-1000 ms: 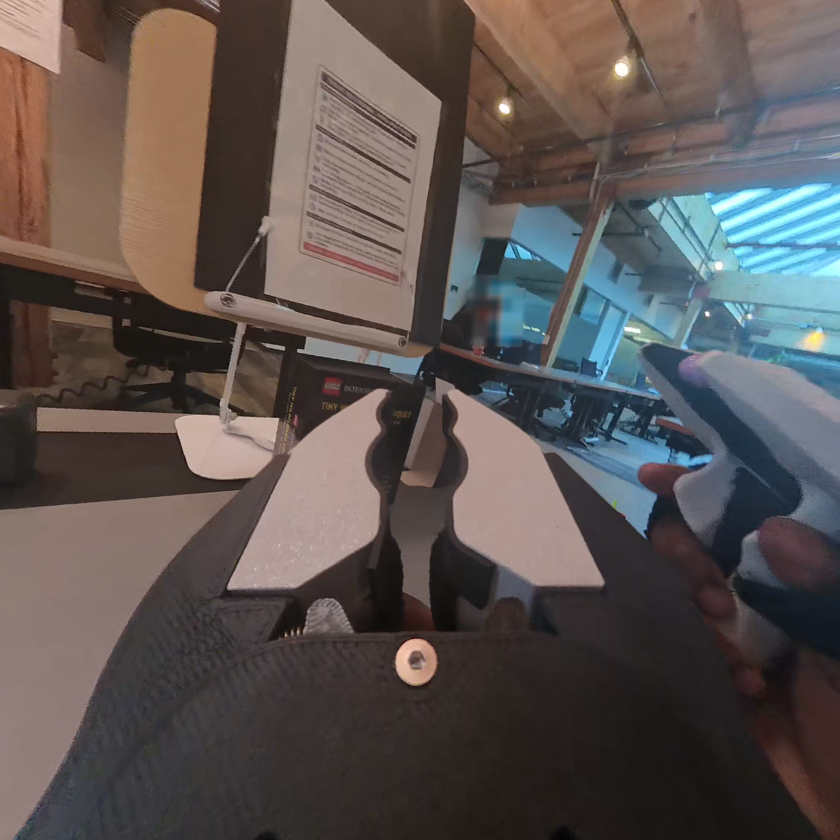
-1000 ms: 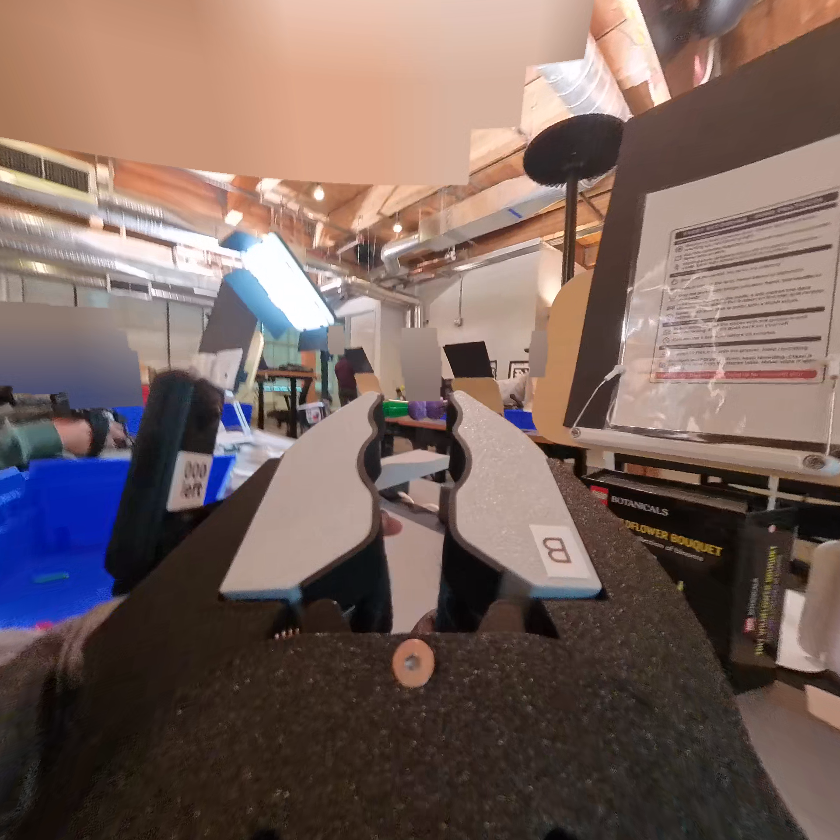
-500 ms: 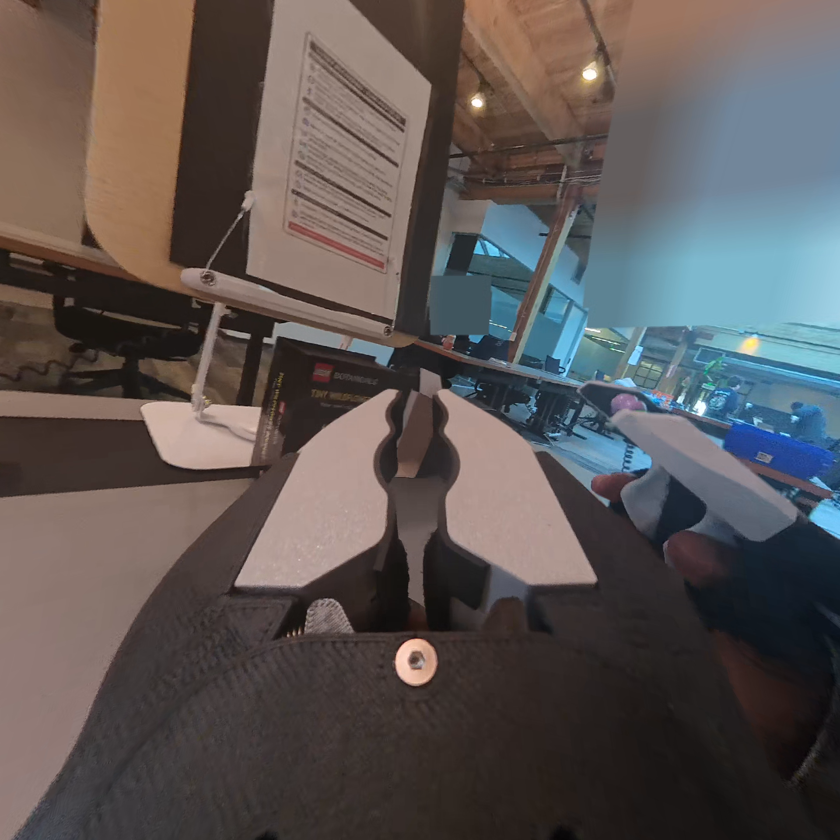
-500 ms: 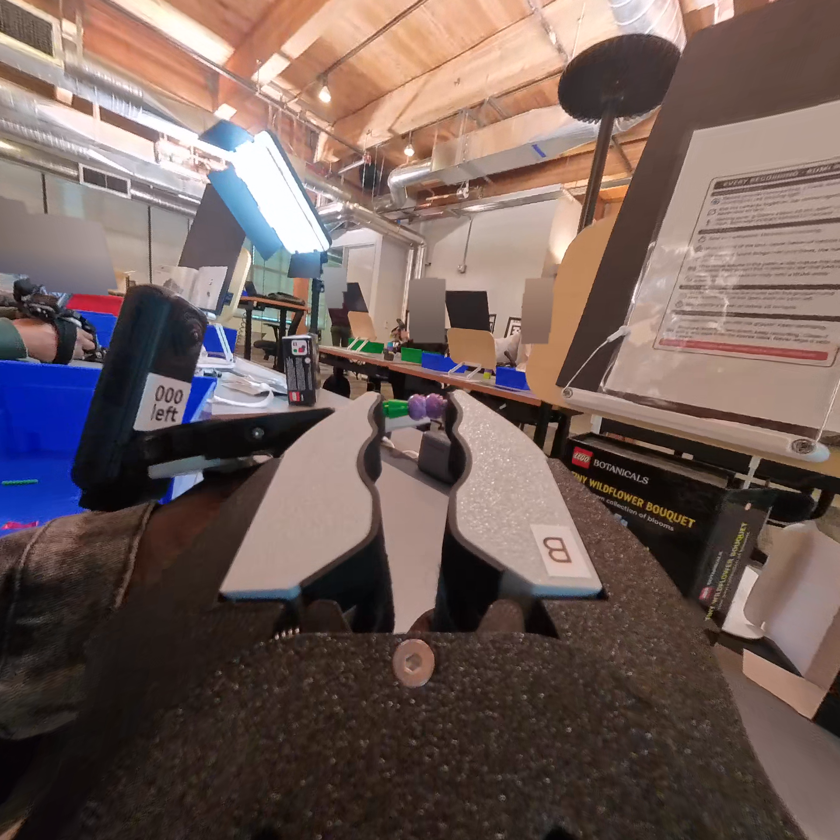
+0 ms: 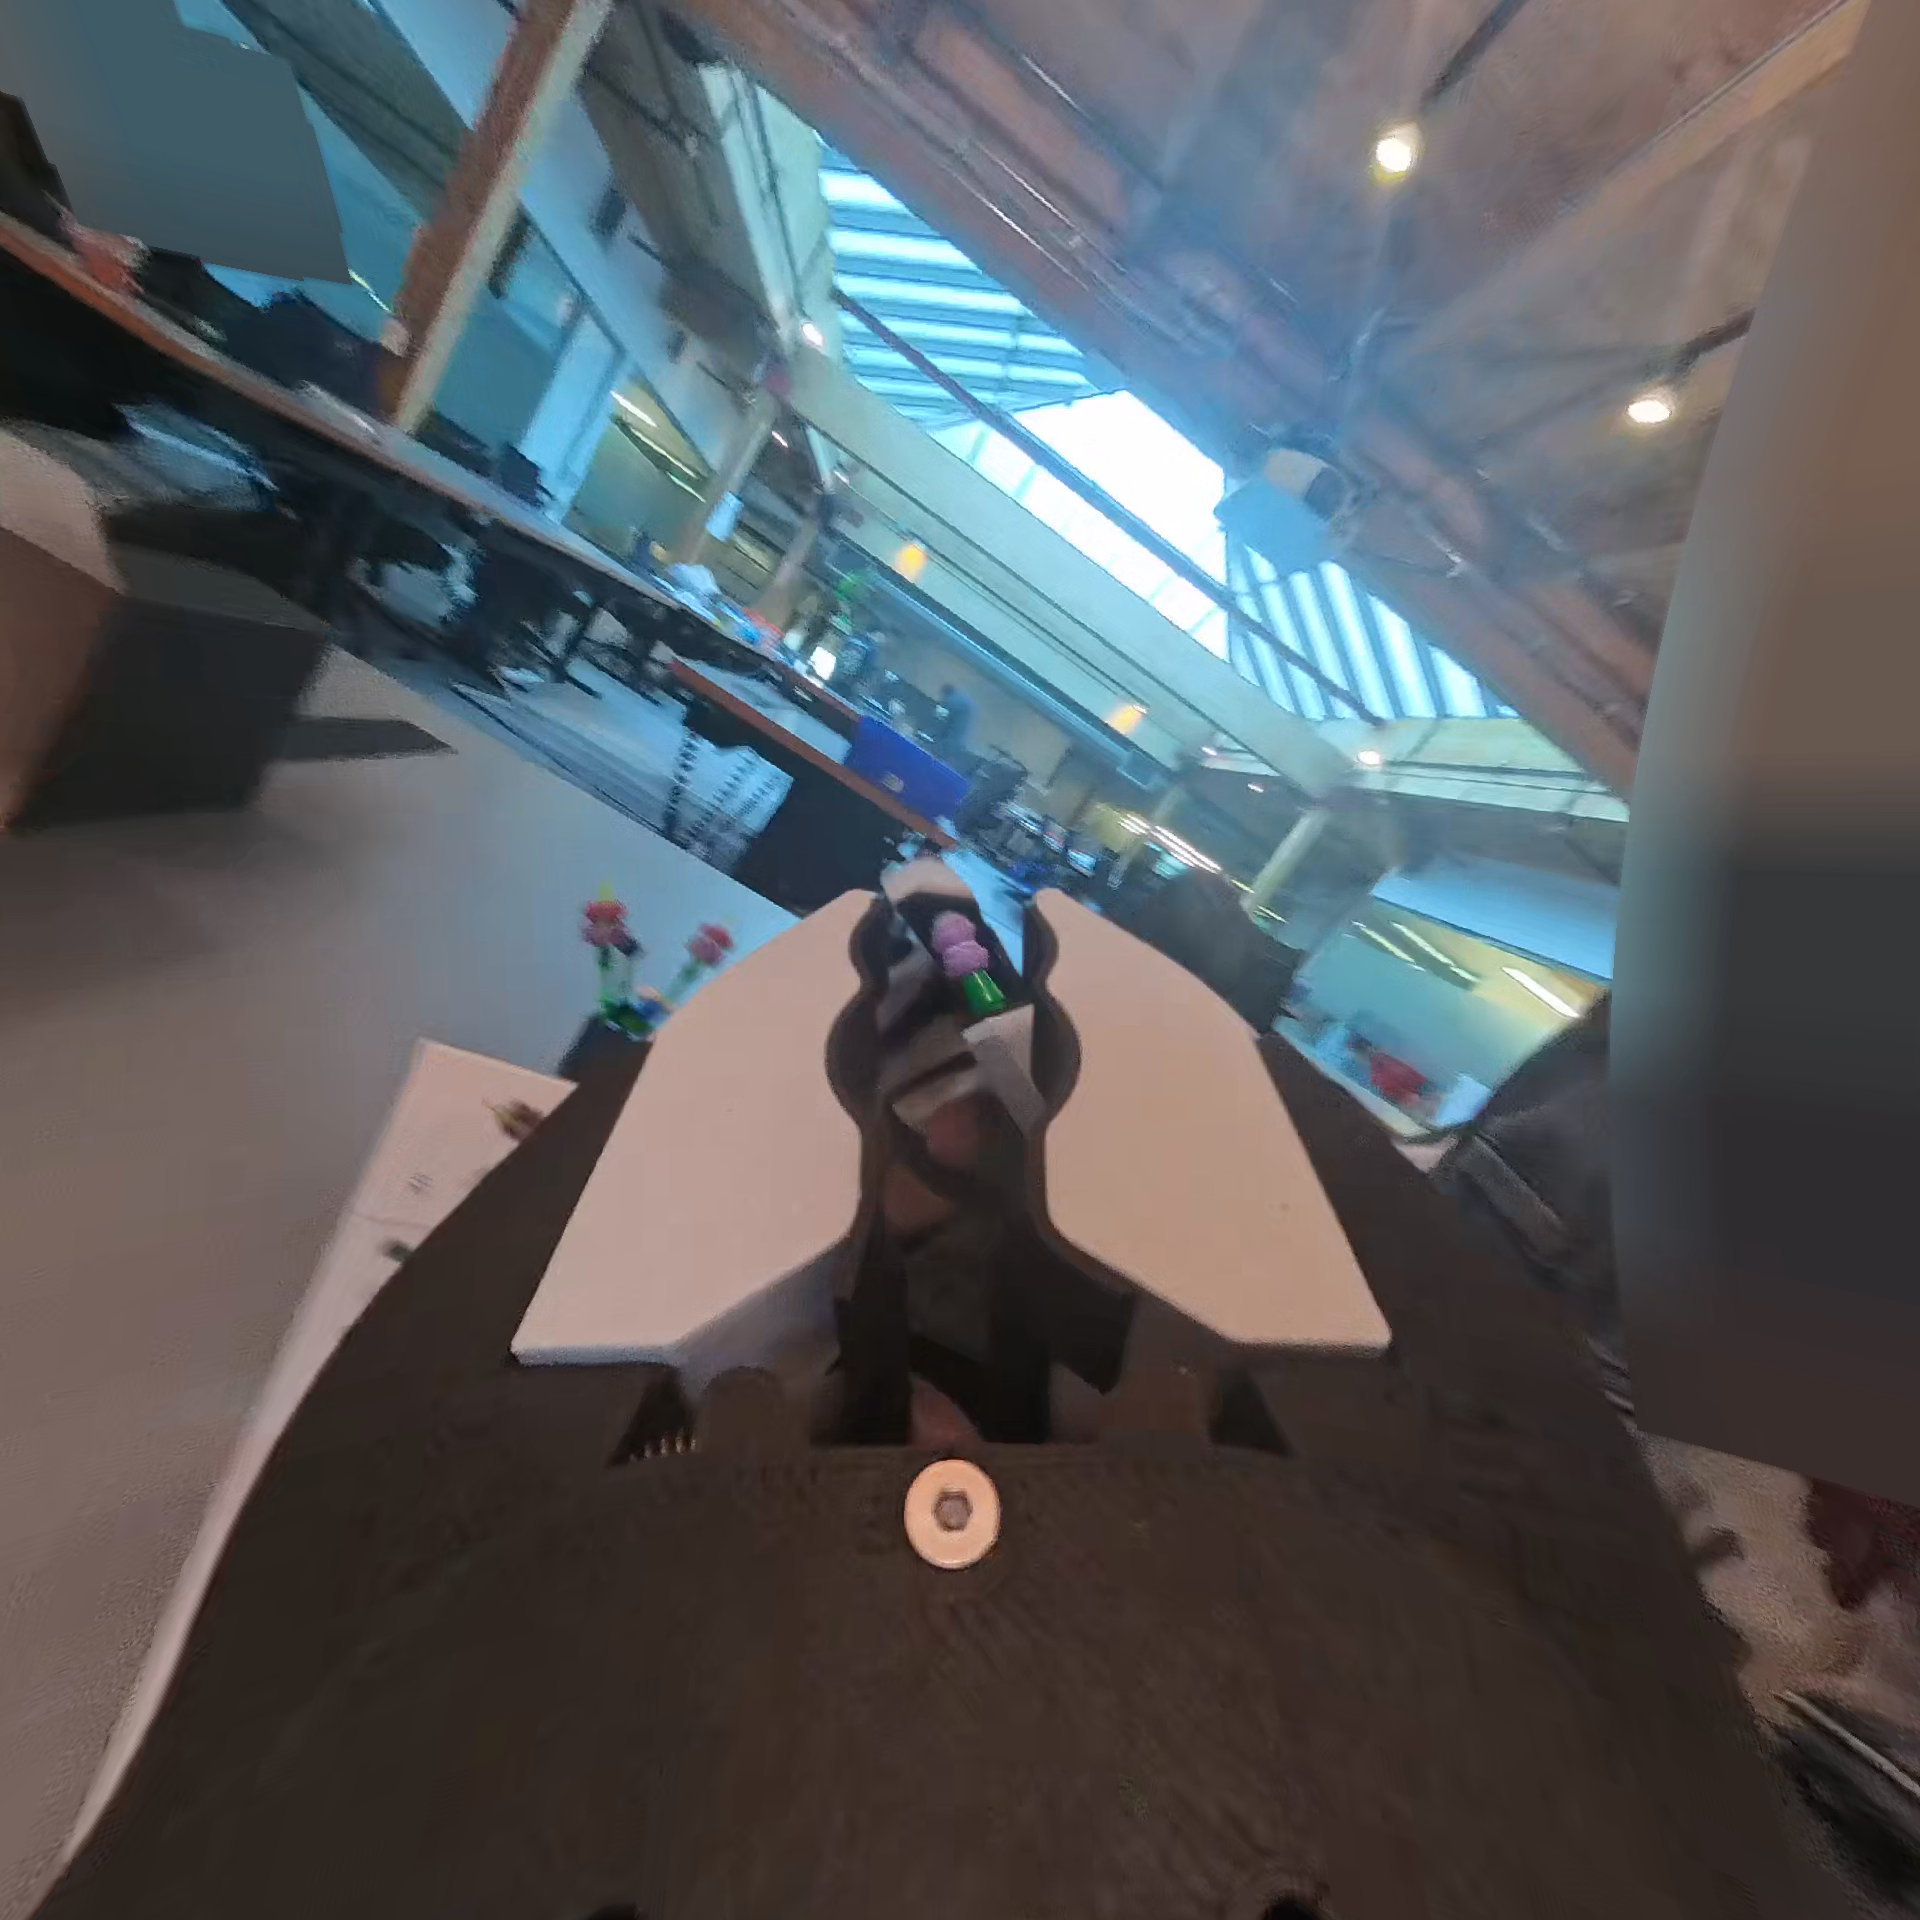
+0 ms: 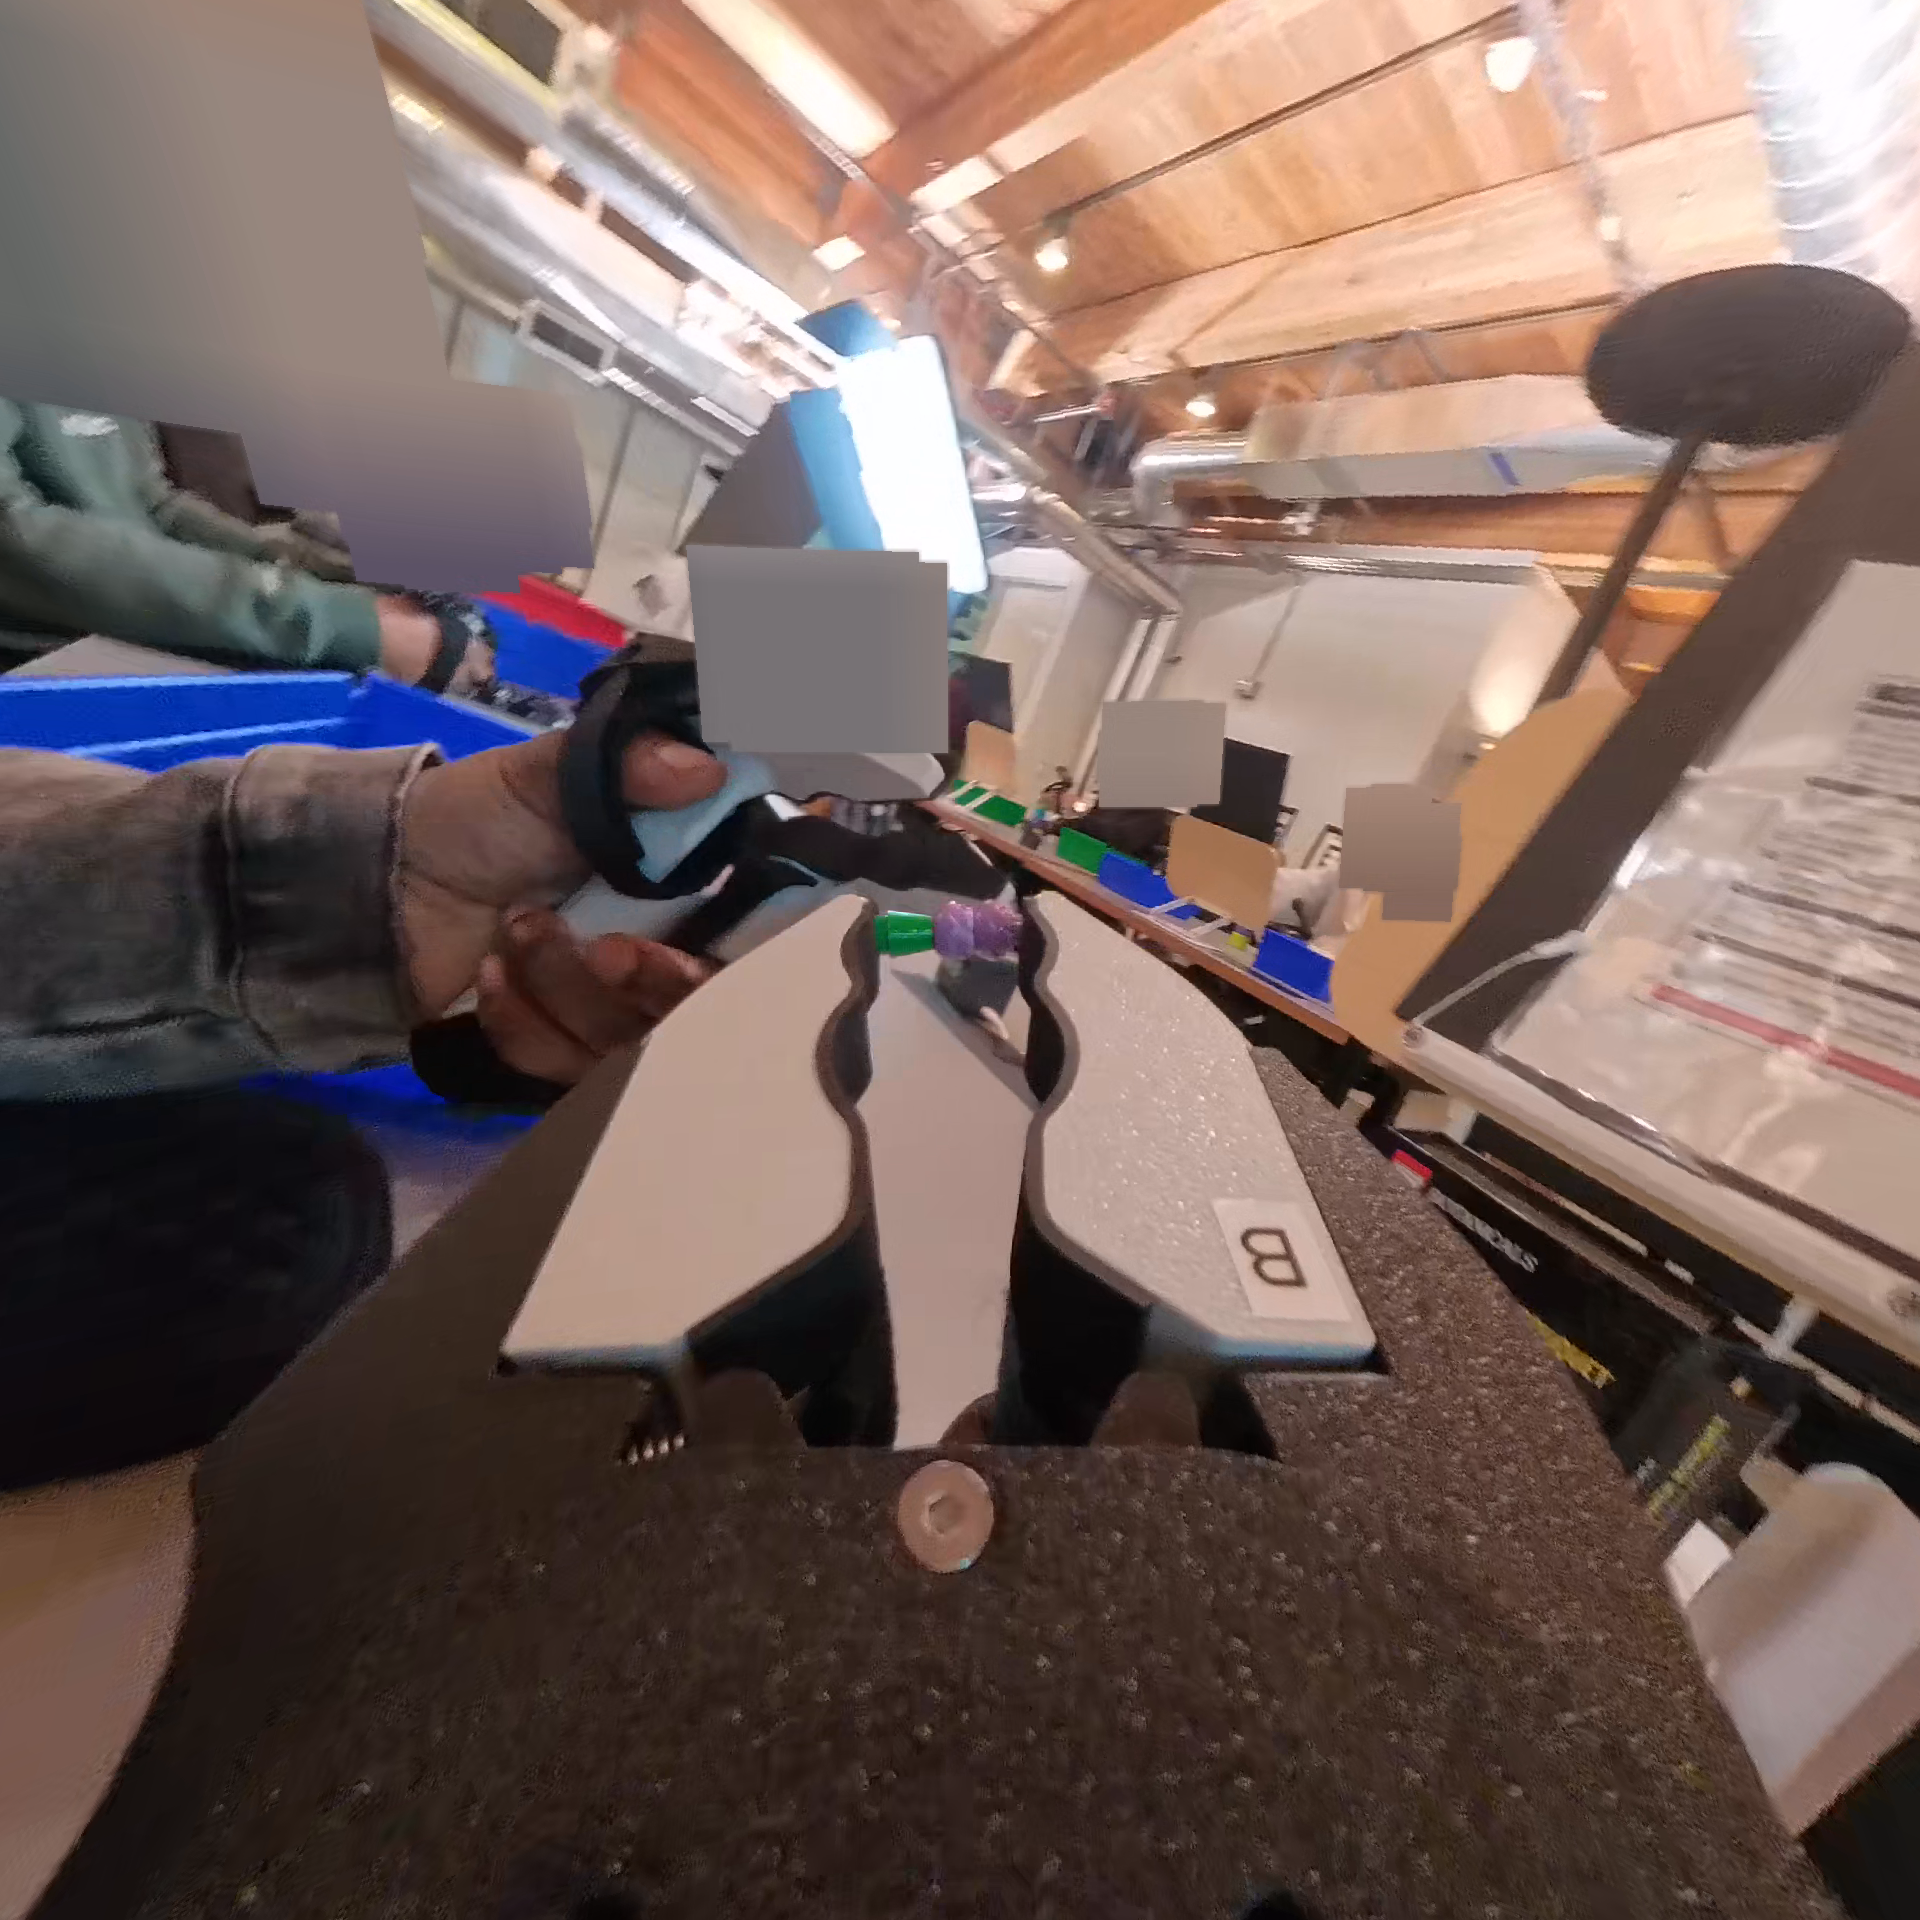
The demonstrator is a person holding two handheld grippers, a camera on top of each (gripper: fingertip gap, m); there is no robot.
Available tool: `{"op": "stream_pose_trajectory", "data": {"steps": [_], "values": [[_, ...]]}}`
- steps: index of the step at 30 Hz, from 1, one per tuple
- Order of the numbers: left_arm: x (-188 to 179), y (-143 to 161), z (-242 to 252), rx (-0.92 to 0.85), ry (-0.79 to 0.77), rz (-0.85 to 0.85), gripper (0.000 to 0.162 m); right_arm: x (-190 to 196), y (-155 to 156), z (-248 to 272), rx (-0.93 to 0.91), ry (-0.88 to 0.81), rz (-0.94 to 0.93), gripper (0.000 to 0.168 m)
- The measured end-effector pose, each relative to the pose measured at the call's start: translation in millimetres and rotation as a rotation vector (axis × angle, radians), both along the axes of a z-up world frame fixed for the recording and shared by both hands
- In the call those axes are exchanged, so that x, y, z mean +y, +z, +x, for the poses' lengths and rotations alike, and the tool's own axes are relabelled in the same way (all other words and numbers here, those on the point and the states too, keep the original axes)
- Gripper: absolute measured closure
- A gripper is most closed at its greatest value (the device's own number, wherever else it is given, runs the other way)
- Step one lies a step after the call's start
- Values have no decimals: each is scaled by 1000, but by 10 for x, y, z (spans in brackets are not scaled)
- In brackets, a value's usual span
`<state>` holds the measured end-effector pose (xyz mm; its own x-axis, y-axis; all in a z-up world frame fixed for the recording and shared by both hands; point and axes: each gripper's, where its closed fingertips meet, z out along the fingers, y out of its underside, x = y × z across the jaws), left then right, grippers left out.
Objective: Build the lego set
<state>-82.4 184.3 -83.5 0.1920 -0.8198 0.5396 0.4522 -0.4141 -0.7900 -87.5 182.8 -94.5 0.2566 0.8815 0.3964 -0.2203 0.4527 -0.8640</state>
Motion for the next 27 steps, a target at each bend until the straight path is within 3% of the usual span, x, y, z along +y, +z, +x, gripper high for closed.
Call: {"op": "stream_pose_trajectory", "data": {"steps": [7, 15, 20, 27], "values": [[-226, -191, 331, 36, -215, -68, 143, -163, -99, -102, -83, 47, 74, 142], [-231, -266, 288, -86, -278, -130, 145, -161, -211, -140, -86, 71, 25, 142], [-259, -207, 263, -106, -296, -132, 152, -247, -156, -111, -105, 51, 102, 142], [-346, -244, 257, -15, -291, -141, 152, -314, -176, -119, -164, 41, 180, 142]]}}
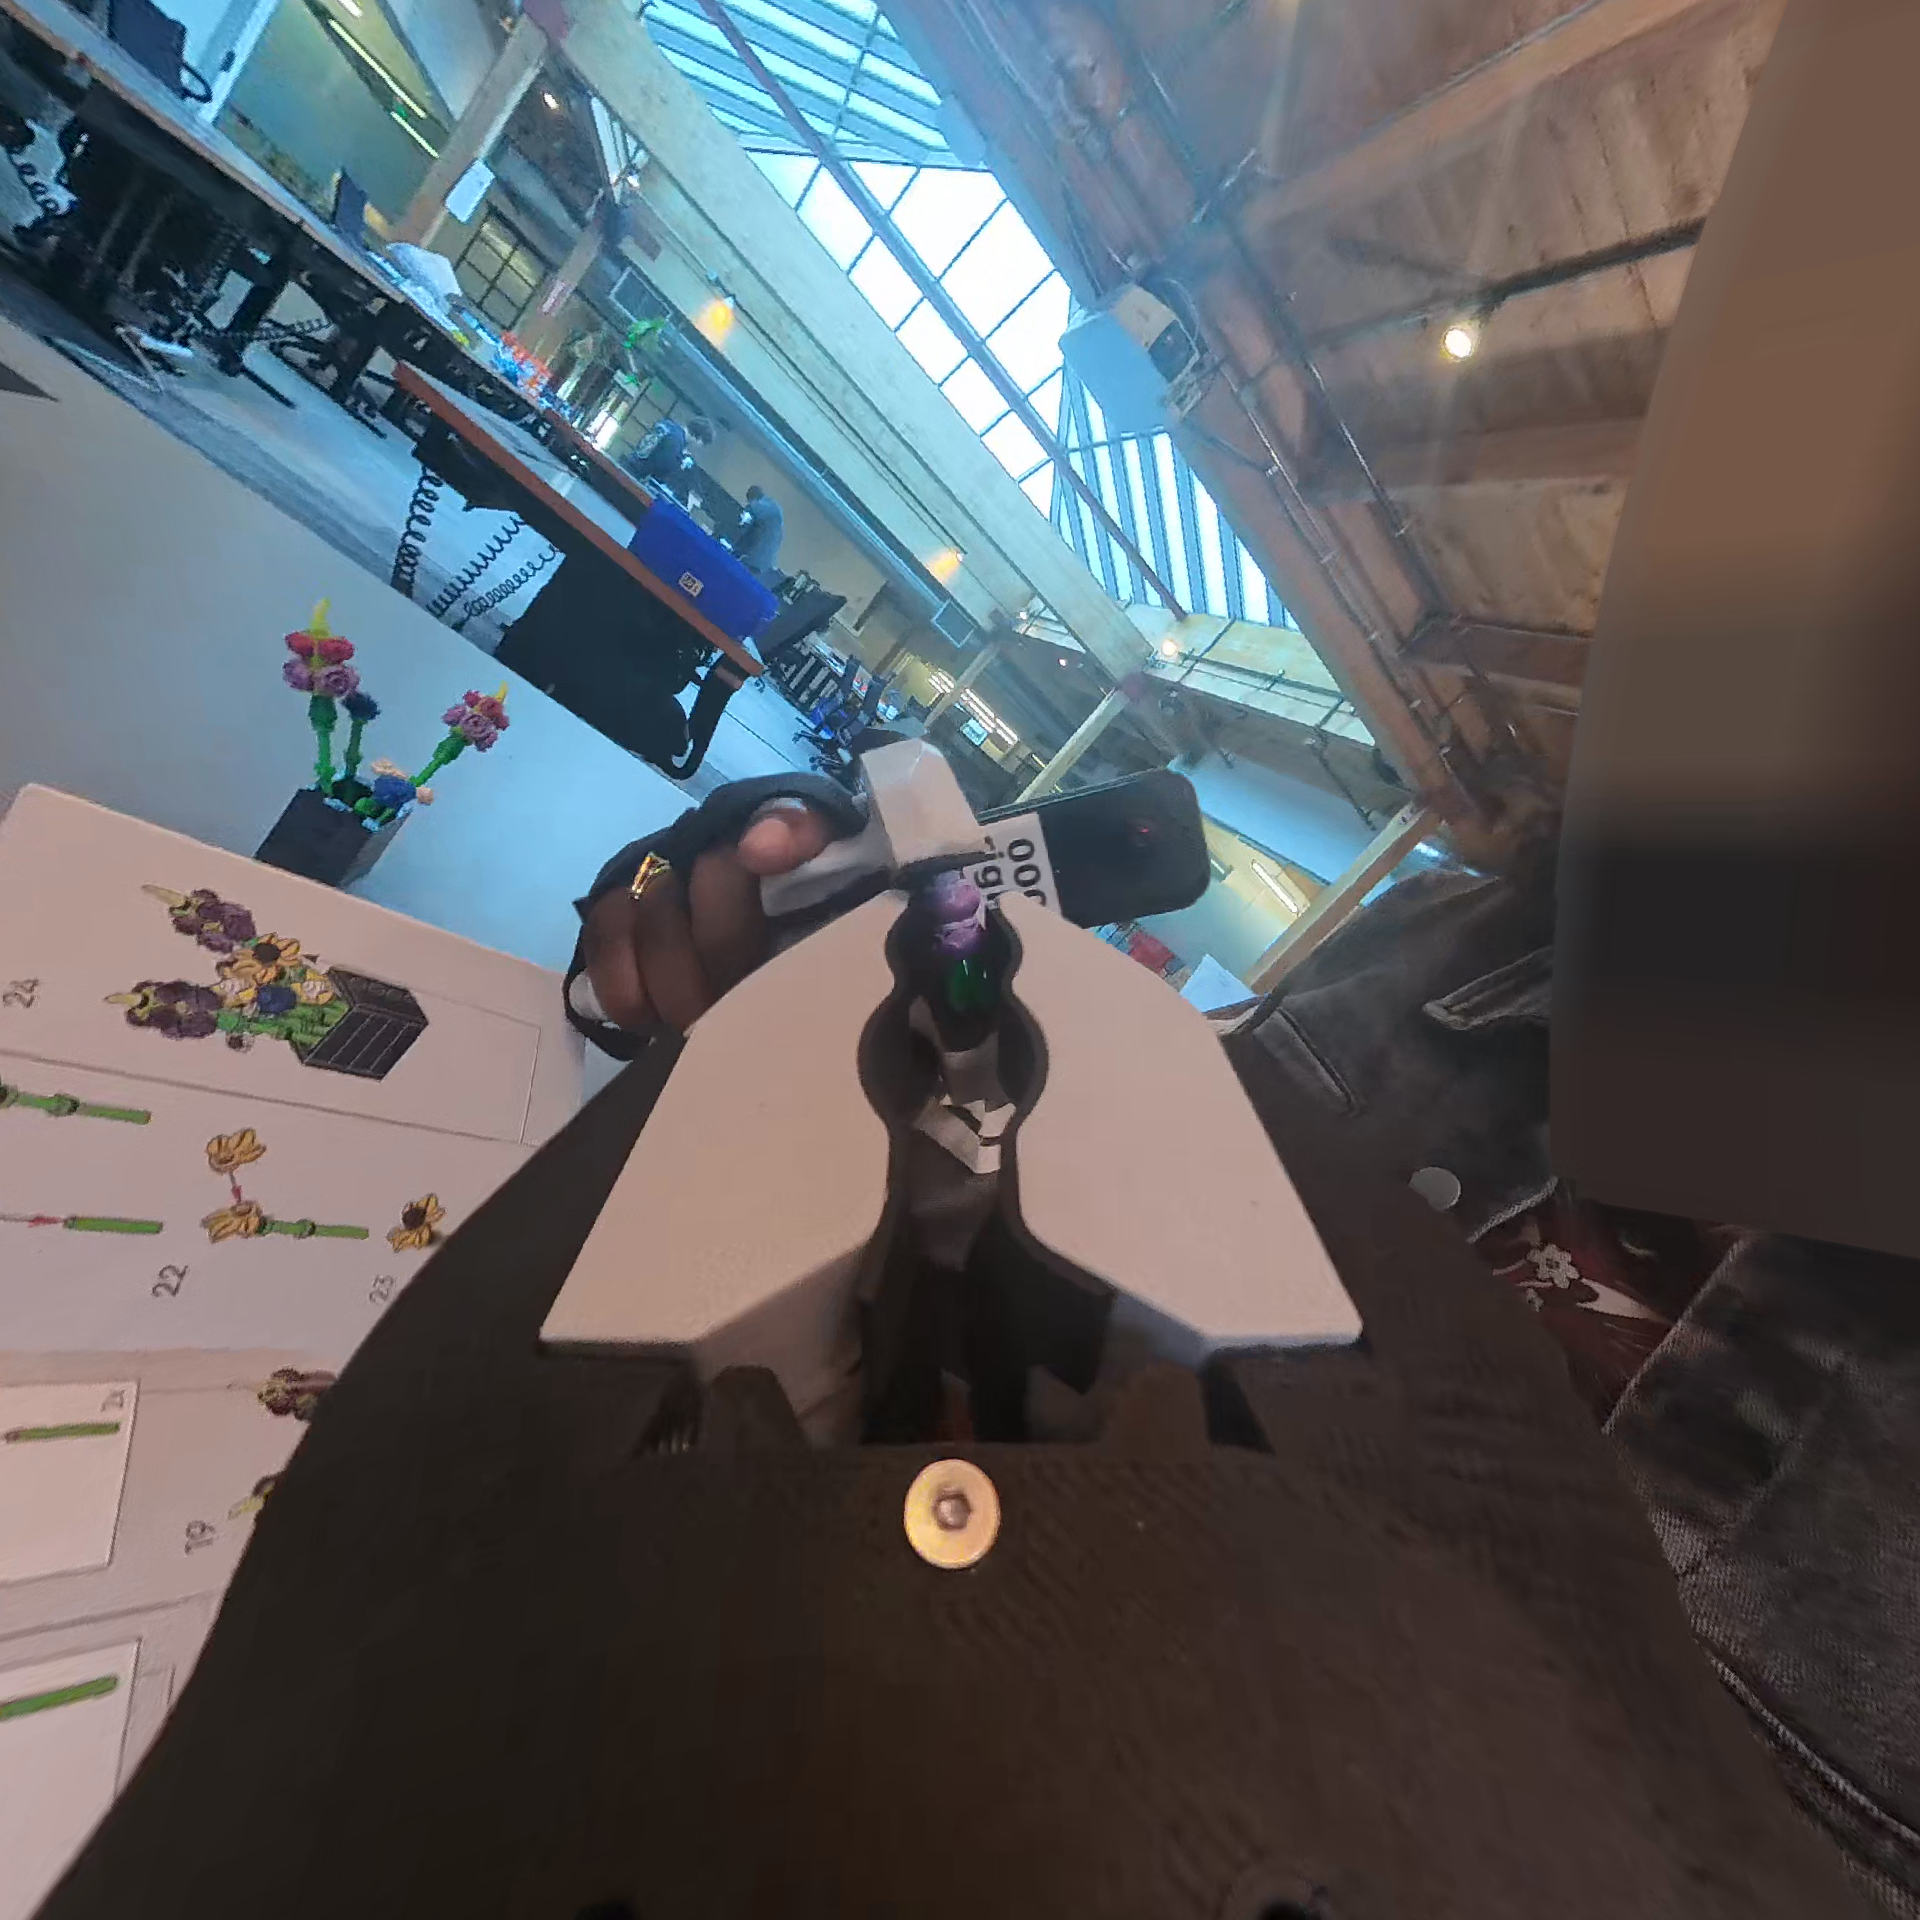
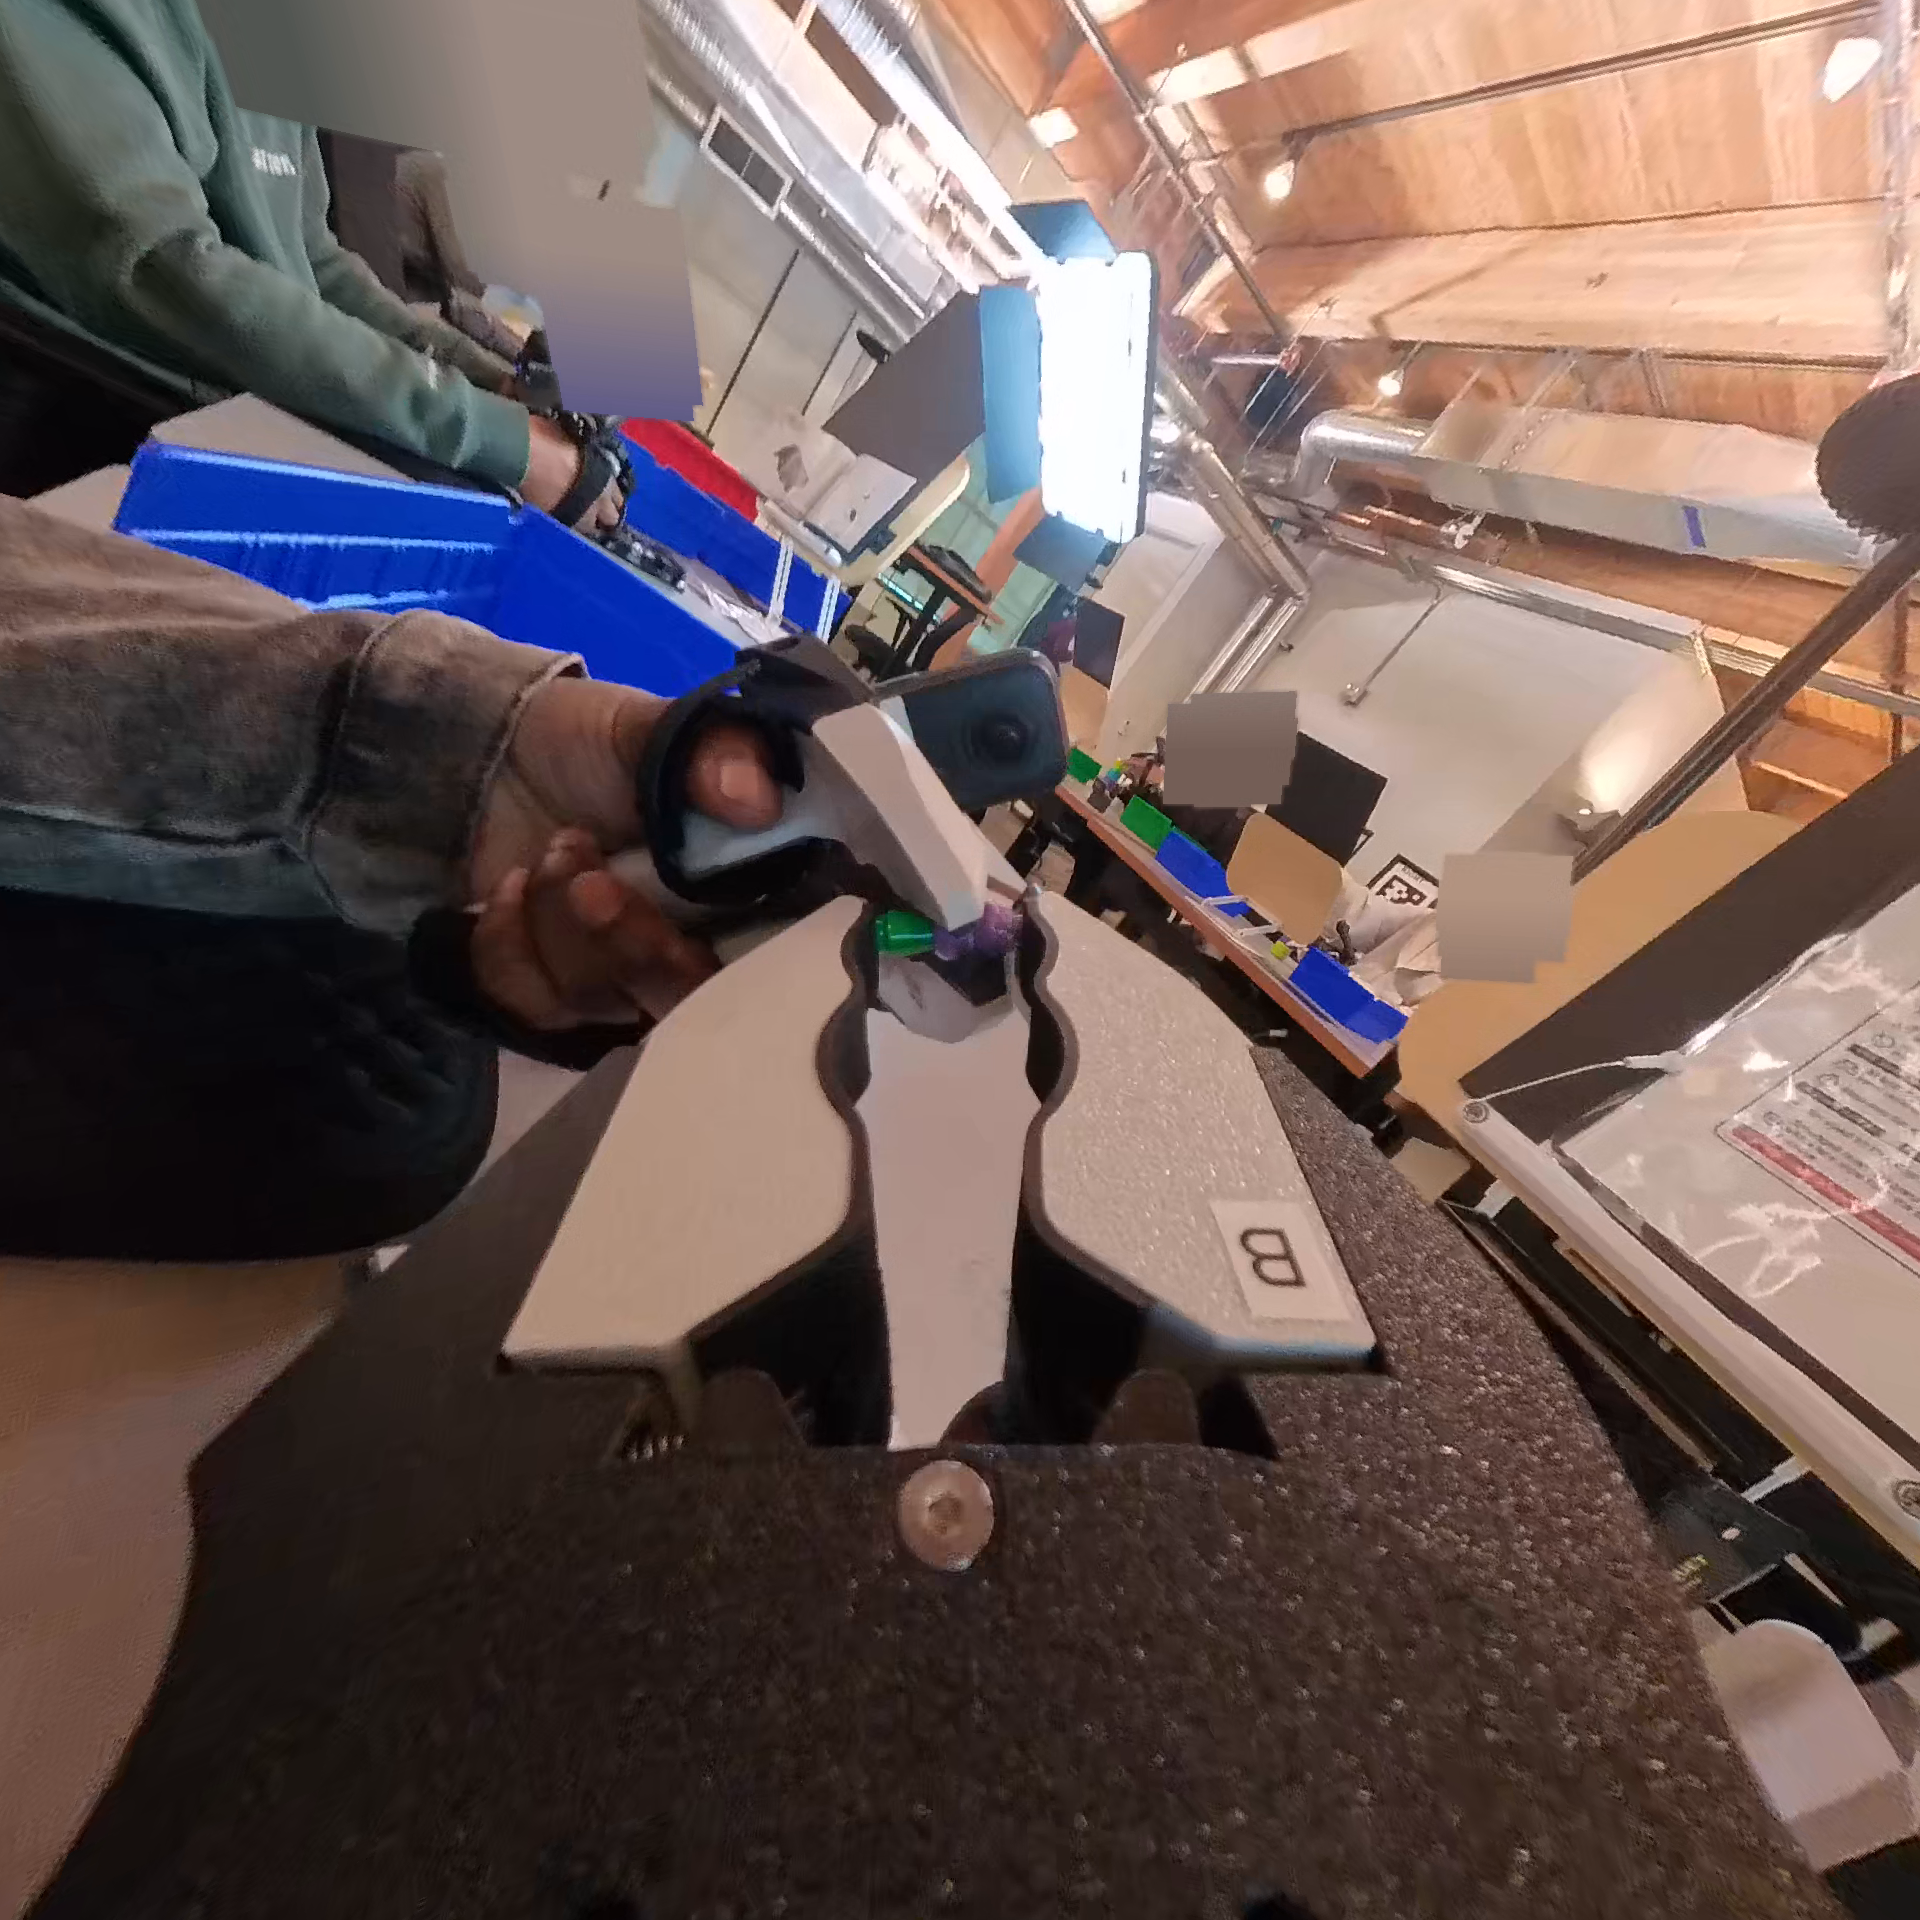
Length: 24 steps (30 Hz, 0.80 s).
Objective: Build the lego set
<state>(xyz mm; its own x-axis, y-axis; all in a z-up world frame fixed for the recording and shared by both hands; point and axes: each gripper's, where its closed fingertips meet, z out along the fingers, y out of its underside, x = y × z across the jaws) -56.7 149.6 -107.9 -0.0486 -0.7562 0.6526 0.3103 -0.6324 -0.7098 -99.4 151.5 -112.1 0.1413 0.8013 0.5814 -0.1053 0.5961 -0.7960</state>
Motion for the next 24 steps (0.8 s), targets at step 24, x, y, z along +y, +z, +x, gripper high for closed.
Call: {"op": "stream_pose_trajectory", "data": {"steps": [24], "values": [[396, 212, -504, -25, 487, 139, 128, 229, 330, 324, 221, 82, -315, 142]]}}
